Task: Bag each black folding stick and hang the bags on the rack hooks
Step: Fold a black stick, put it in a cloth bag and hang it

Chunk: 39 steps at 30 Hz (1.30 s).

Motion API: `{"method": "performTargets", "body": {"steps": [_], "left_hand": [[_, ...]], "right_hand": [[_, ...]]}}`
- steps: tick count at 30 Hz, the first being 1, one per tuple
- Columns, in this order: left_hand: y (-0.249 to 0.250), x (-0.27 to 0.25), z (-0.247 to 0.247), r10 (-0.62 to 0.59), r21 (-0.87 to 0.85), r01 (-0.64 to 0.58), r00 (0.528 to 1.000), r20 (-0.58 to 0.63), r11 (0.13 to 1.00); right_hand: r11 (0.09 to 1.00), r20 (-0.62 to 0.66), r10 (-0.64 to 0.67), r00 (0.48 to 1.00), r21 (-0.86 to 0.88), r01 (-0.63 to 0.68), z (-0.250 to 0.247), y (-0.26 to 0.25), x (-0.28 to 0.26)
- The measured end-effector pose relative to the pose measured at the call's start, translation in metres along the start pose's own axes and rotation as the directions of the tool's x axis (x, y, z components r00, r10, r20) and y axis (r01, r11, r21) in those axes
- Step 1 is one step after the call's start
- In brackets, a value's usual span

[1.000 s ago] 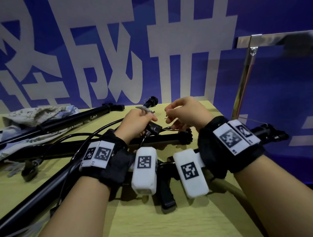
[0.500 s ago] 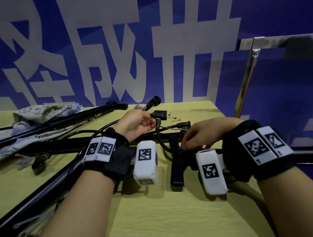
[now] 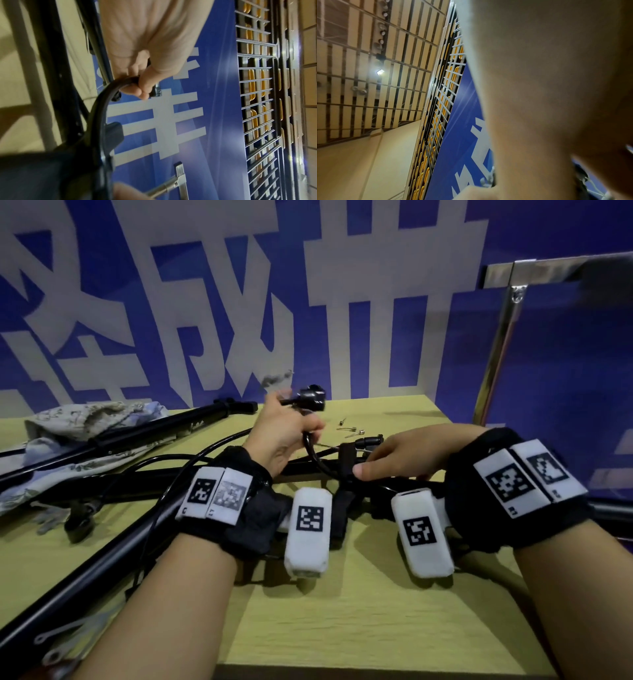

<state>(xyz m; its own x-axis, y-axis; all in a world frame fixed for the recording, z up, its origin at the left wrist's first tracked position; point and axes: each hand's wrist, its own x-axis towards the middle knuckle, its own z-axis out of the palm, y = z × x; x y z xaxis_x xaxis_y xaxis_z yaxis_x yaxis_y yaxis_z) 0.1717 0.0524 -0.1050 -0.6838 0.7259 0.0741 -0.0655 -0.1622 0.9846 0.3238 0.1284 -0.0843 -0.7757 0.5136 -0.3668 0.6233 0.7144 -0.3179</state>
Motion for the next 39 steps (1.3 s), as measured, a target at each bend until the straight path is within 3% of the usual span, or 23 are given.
{"method": "performTargets", "body": {"steps": [4,6,8,10,13,18,21,24,28,33,39], "left_hand": [[0.007,0.007,-0.015,0.201,0.131,-0.181,0.968,-0.153,0.975],[0.007,0.009,-0.020,0.266,0.245,-0.221,0.949,-0.169,0.944],[0.008,0.008,-0.021,0.307,0.349,-0.260,0.947,-0.088,0.901],[0.008,0.004,-0.016,0.338,0.433,-0.333,0.939,0.068,0.838],[0.008,-0.003,-0.011,0.345,0.575,-0.396,0.916,0.202,0.715],[0.010,-0.004,-0.013,0.353,0.702,-0.384,0.914,0.199,0.600],[0.006,-0.004,-0.013,0.267,0.782,-0.364,0.928,0.259,0.506],[0.003,-0.006,-0.012,0.144,0.863,-0.314,0.949,0.280,0.396],[0.003,-0.008,-0.010,0.075,0.853,-0.316,0.946,0.315,0.415],[-0.001,-0.005,-0.011,0.003,0.857,-0.235,0.965,0.263,0.459],[0.005,-0.008,-0.013,-0.061,0.809,-0.175,0.966,0.251,0.560]], "right_hand": [[0.999,0.130,-0.025,0.991,0.035,0.021,-0.002,0.005,-0.004],[0.998,0.119,-0.019,0.993,0.063,0.012,0.001,0.003,-0.005],[0.999,0.066,-0.031,0.997,0.046,0.027,0.002,0.001,-0.006],[0.997,0.009,-0.046,0.999,0.056,0.046,0.005,-0.001,-0.004],[0.997,-0.103,-0.061,0.993,0.042,0.066,0.009,-0.002,0.000],[0.958,-0.206,-0.147,0.968,0.215,0.191,0.010,-0.003,0.007],[0.913,-0.283,-0.198,0.938,0.294,0.282,0.012,-0.006,0.008],[0.913,-0.243,-0.217,0.945,0.292,0.284,0.016,-0.010,0.009],[0.948,-0.172,-0.200,0.965,0.216,0.235,0.020,-0.010,0.009],[0.970,-0.092,-0.177,0.980,0.154,0.190,0.020,-0.012,0.007],[0.963,-0.130,-0.195,0.972,0.163,0.215,0.024,-0.015,0.012]]}}
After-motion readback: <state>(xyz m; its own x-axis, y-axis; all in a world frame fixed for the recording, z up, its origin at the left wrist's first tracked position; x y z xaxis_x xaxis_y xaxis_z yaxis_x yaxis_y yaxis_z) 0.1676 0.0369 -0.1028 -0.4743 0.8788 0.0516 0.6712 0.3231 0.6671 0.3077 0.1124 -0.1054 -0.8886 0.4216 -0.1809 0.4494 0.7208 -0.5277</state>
